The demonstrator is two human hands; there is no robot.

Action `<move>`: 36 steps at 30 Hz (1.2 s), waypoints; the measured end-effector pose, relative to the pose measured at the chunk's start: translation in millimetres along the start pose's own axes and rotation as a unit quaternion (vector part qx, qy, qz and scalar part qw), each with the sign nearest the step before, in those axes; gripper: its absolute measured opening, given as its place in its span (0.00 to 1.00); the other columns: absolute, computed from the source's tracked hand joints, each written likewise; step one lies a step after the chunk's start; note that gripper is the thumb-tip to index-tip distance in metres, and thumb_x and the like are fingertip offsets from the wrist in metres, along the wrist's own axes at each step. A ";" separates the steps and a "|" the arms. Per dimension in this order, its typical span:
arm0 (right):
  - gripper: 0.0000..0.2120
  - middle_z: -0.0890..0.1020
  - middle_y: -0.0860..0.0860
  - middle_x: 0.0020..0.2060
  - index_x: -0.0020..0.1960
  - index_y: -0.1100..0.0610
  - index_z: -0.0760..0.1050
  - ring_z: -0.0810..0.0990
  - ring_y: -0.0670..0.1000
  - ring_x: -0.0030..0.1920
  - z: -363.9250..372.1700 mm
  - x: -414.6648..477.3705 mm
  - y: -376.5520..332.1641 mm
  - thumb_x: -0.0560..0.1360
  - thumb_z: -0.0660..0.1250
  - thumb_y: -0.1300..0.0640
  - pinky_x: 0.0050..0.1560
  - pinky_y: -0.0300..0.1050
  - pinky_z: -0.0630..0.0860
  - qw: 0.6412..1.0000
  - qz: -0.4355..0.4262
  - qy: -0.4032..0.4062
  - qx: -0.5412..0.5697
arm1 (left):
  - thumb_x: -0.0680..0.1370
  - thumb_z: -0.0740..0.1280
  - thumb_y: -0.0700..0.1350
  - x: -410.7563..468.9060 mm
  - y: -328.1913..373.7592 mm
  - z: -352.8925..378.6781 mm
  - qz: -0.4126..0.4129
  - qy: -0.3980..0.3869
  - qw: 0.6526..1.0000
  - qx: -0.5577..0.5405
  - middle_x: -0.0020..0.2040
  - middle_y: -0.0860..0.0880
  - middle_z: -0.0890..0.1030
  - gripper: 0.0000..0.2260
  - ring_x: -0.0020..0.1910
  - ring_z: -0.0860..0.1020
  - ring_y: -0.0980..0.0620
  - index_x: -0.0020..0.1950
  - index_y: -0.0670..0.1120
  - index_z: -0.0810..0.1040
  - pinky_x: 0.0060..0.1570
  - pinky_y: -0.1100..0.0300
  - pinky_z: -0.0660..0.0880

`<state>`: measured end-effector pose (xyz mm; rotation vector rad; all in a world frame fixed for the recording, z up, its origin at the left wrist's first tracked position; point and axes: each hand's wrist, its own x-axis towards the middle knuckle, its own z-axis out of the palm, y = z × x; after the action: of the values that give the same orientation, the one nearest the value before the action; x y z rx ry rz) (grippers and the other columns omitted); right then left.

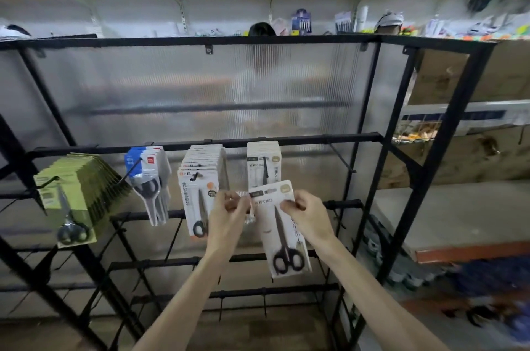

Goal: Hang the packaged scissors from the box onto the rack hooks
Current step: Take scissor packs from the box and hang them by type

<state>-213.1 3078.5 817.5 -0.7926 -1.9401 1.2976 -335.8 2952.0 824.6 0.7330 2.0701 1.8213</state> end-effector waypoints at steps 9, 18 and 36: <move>0.05 0.85 0.47 0.48 0.53 0.58 0.80 0.82 0.46 0.48 17.8 28.2 -21.0 0.79 0.68 0.59 0.43 0.37 0.75 1.000 0.016 -0.003 0.005 | 0.80 0.66 0.45 19.2 -8.3 -15.4 0.028 -0.146 0.806 0.573 0.66 0.45 0.75 0.20 0.66 0.73 0.41 0.71 0.46 0.67 0.61 0.44 0.74; 0.06 0.84 0.46 0.49 0.54 0.54 0.80 0.81 0.45 0.51 22.5 33.7 -8.7 0.80 0.66 0.59 0.46 0.37 0.74 0.998 0.051 0.008 0.038 | 0.79 0.66 0.47 34.9 -20.7 -6.8 0.017 -0.184 0.824 0.536 0.66 0.44 0.75 0.20 0.64 0.74 0.41 0.71 0.47 0.69 0.58 0.44 0.76; 0.08 0.83 0.47 0.41 0.50 0.57 0.80 0.76 0.42 0.36 19.1 41.0 8.5 0.80 0.67 0.53 0.36 0.31 0.70 1.000 0.007 0.011 0.012 | 0.82 0.62 0.44 59.6 -30.7 3.3 0.037 -0.193 0.835 0.513 0.70 0.46 0.74 0.17 0.66 0.75 0.43 0.71 0.47 0.72 0.62 0.43 0.76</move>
<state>-251.6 3103.0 811.9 -0.8062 -1.9010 1.3129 -389.1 2985.1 800.8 1.2814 2.6139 0.3405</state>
